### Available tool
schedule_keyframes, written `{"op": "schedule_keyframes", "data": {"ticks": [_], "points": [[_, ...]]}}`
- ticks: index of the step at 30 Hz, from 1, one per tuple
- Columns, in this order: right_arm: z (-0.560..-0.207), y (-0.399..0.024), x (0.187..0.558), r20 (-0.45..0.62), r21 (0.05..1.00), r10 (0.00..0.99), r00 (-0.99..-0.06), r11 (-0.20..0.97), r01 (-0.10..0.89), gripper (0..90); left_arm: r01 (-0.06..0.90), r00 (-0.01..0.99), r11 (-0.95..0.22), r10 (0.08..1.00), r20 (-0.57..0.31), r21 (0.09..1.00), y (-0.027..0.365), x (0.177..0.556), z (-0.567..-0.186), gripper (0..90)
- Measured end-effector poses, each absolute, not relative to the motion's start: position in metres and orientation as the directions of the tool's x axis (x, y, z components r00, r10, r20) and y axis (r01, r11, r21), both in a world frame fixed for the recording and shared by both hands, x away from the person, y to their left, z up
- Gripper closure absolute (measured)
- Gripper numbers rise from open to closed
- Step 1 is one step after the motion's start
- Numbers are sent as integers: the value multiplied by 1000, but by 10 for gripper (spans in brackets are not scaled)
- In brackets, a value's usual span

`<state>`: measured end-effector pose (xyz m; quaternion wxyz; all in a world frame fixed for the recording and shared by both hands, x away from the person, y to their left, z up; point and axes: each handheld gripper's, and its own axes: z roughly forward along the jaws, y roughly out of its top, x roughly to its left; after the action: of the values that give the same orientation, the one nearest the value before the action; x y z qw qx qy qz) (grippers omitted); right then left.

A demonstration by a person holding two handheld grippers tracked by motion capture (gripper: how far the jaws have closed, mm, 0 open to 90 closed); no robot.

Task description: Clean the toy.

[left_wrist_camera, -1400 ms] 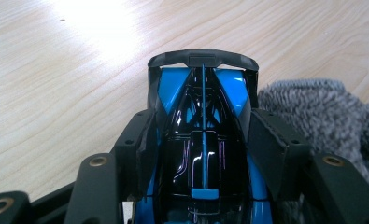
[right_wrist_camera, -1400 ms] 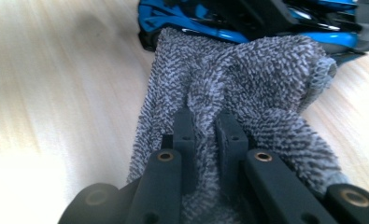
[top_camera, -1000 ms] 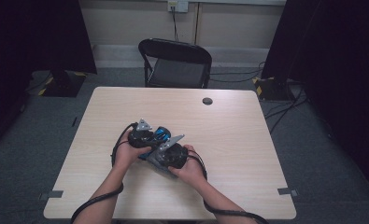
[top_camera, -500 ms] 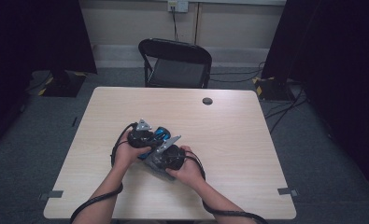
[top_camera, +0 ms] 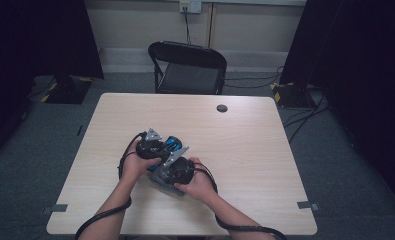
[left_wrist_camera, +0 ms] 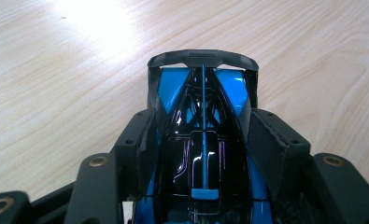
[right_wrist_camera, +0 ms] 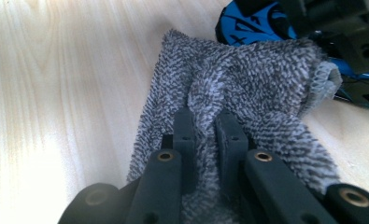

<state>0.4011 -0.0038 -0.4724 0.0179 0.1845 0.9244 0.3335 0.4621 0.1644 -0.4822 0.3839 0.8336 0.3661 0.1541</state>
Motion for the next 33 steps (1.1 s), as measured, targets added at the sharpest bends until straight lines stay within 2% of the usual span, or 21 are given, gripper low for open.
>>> {"op": "schedule_keyframes", "data": {"ticks": [22, 33], "points": [[-464, -2, 390, 120, 651, 232, -965, 716, 253, 811, 485, 684, -433, 729, -21, 760, 167, 459, -483, 431], [-443, -32, 396, 102, 667, 265, -959, 697, 264, 812, 484, 687, -436, 726, -20, 759, 167, 461, -483, 431]]}}
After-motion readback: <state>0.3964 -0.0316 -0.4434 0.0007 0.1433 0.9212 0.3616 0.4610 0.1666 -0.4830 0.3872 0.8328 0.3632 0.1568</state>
